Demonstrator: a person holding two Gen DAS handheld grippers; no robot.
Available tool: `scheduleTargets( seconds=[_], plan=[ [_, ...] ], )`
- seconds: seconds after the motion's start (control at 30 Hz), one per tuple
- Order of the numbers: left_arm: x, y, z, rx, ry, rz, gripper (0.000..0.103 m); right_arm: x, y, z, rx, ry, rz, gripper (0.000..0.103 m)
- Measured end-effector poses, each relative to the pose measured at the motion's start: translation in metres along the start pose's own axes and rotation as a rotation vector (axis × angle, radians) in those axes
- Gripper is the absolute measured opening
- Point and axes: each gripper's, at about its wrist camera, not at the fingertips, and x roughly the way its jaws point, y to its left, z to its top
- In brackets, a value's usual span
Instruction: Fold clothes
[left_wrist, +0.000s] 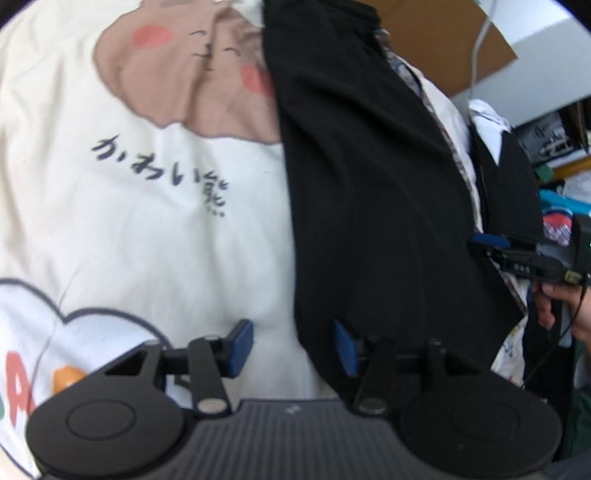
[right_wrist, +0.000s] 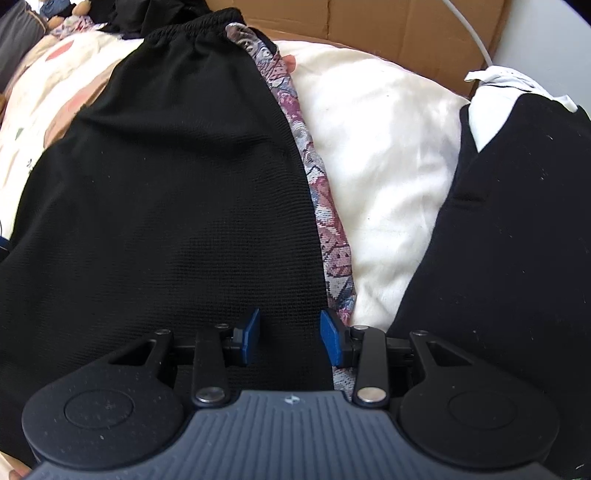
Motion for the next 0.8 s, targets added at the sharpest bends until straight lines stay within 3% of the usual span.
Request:
scheduleTargets(
  seconds=[0.07, 0.1, 0.13, 0.17, 0.2, 0.5, 0.6, 0.7, 0.77, 0.8],
  plan=[
    [0.001, -0.004, -0.001, 0.011, -0.008, 0.006, 0.064, 0.0, 0.0, 0.0, 0.0, -0.001, 0.0, 0.041],
    [0.001, -0.007, -0.002, 0.027, -0.016, 0.015, 0.055, -0.001, -0.001, -0.001, 0.0, -0.001, 0.0, 0.041],
    [0.001, -0.009, -0.002, 0.037, -0.018, 0.016, 0.026, -0.001, -0.001, -0.001, 0.0, -0.002, 0.0, 0.041],
    [0.002, -0.009, -0.003, 0.035, 0.0, -0.009, 0.011, -0.001, -0.001, -0.001, -0.001, -0.002, -0.002, 0.041],
    [0.003, -0.006, -0.004, 0.006, 0.019, -0.038, 0.009, -0.001, -0.001, -0.002, -0.002, -0.003, -0.004, 0.041],
    [-0.032, 0.001, -0.011, -0.045, -0.013, 0.016, 0.003, -0.003, -0.004, -0.008, -0.001, -0.026, 0.006, 0.041],
    [-0.03, 0.011, -0.015, -0.065, 0.026, 0.111, 0.002, -0.003, -0.008, -0.006, 0.027, -0.027, 0.023, 0.041],
    [-0.036, 0.02, -0.015, -0.106, 0.014, 0.052, 0.012, -0.012, -0.014, -0.006, 0.062, -0.045, 0.053, 0.041],
    [-0.041, 0.02, -0.012, -0.134, -0.024, 0.016, 0.024, -0.02, -0.019, -0.009, 0.077, -0.058, 0.082, 0.041],
    [-0.041, 0.019, -0.01, -0.143, -0.035, -0.007, 0.036, -0.025, -0.021, -0.01, 0.084, -0.064, 0.097, 0.041]
  ],
)
